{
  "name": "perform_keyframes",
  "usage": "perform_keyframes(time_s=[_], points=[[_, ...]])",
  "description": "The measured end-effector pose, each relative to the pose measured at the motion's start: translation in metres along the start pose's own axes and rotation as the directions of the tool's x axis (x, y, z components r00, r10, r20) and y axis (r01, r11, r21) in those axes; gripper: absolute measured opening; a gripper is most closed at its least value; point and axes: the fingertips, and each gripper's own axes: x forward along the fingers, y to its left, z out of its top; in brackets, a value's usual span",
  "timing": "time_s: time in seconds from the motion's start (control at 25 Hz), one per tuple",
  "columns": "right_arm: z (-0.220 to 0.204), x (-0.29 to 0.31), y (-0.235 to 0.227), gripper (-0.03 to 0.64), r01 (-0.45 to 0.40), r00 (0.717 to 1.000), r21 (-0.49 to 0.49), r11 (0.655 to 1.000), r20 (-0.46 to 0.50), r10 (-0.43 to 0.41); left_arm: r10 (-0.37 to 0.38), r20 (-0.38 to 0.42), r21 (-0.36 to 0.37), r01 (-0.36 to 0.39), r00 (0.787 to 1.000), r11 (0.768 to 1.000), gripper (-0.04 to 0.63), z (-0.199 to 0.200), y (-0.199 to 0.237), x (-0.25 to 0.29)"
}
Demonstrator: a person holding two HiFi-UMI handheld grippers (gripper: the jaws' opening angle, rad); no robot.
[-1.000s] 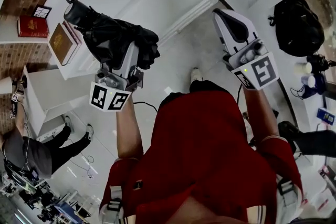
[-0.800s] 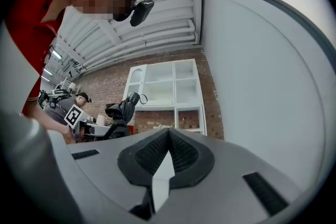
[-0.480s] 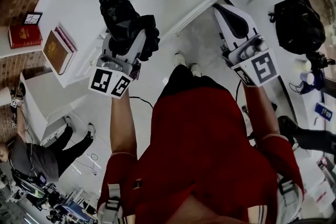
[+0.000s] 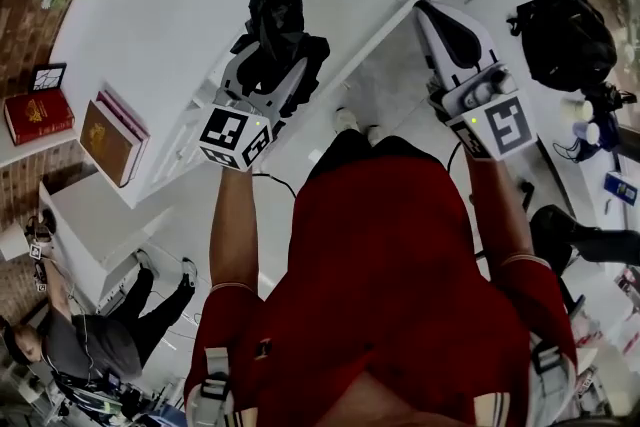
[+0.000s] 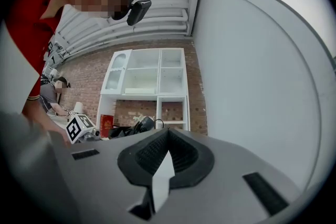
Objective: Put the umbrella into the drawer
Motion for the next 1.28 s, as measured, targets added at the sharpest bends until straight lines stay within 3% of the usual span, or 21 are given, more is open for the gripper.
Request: perform_keyframes(time_s=[0.2, 0.48, 1.04, 1.28], points=[[-0.006, 0.012, -0.005, -0.002, 0.041, 0.999, -0.007, 0.999, -0.012, -0.041, -0.06, -0.103, 0.011, 0.061, 0.993, 0.998, 0.233, -0.026, 0.015, 0.028], [-0.015, 0.014, -0.022, -0.002, 0.061, 0.998, -0.008, 0.998, -0.029, -0.062, -0.112, -0.236, 0.023, 0.12, 0.965, 0.992, 0.233, -0.058, 0.015, 0.068], [-0.04, 0.011, -0.069, -0.002, 0.054, 0.994, 0.011, 0.998, -0.093, -0.053, -0.124, -0.441, -0.005, 0.135, 0.889, 0.991, 0.233, -0.116, 0.033, 0.135], [-0.054, 0.016, -0.088, -0.002, 0.062, 0.99, 0.023, 0.998, -0.128, -0.059, -0.128, -0.531, -0.015, 0.142, 0.838, 0.99, 0.233, -0.142, 0.038, 0.161]])
